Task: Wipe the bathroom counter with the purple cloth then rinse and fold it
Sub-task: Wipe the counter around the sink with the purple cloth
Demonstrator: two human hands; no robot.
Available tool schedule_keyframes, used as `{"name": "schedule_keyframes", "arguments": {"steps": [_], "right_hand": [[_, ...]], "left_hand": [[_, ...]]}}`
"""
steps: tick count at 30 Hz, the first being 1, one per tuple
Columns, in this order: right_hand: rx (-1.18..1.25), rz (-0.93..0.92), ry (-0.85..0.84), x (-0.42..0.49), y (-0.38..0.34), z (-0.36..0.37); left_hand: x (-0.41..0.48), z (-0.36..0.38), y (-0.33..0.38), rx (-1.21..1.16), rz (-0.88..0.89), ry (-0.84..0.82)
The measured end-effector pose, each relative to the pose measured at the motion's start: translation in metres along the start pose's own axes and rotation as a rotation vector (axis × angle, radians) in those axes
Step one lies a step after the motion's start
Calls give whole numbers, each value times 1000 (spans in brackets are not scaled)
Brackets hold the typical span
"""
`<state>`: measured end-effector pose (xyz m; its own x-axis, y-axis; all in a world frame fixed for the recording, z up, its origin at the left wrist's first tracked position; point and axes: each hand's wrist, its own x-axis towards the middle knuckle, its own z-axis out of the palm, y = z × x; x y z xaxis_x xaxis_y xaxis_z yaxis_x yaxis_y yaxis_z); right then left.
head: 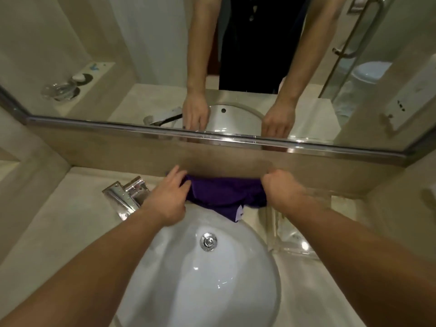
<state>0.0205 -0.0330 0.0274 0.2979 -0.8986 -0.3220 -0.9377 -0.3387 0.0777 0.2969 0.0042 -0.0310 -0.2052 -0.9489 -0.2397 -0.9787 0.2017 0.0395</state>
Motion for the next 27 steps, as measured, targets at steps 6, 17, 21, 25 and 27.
{"name": "schedule_keyframes", "arguments": {"steps": [6, 17, 21, 25, 27], "right_hand": [[181, -18, 104, 7, -14, 49], [1, 153, -41, 55, -52, 118], [38, 150, 150, 55, -64, 140], [198, 203, 284, 48, -68, 164], [280, 256, 297, 45, -71, 171]], "left_hand": [[6, 37, 18, -126, -181, -147], [56, 84, 4, -85, -29, 6], [65, 95, 0, -235, -6, 121], [64, 101, 2, -264, 14, 156], [60, 105, 11, -220, 4, 108]]}}
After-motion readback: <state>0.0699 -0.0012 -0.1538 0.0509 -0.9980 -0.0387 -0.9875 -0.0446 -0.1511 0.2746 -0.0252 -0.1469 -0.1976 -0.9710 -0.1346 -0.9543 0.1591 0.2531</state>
